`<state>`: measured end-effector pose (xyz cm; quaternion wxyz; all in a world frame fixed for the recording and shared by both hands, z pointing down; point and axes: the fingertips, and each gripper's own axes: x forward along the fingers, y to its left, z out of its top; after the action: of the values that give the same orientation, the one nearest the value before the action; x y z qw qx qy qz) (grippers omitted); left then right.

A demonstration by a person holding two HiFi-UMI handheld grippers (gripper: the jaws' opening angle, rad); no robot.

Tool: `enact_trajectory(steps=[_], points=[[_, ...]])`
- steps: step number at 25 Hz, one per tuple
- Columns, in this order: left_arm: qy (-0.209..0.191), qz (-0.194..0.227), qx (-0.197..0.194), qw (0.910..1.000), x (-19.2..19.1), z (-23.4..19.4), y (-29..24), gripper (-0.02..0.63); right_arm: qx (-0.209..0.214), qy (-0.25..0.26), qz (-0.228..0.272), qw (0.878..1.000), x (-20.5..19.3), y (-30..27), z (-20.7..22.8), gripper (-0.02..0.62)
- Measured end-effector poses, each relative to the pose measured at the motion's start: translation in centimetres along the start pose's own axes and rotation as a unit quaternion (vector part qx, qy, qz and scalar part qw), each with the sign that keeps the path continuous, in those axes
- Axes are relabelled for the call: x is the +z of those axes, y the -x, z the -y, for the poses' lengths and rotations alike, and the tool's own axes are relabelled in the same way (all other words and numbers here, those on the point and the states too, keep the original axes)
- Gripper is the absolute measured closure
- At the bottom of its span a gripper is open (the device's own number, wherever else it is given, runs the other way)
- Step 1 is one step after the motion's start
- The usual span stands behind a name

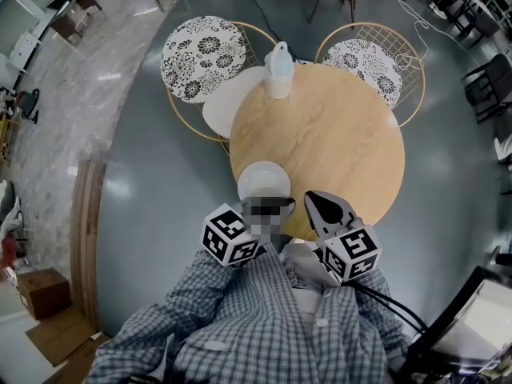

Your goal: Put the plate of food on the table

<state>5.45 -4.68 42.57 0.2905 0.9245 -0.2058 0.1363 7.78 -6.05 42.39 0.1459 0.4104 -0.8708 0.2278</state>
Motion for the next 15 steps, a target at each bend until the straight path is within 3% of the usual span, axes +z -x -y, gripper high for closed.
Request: enact_trajectory(steps=[15], points=[[0.003, -0.002, -0.001, 1.0, -0.09, -0.06, 0.11, 0.598, 0.0, 0.0, -0.005, 1.0, -0.2, -0.01, -0.21, 0.589]])
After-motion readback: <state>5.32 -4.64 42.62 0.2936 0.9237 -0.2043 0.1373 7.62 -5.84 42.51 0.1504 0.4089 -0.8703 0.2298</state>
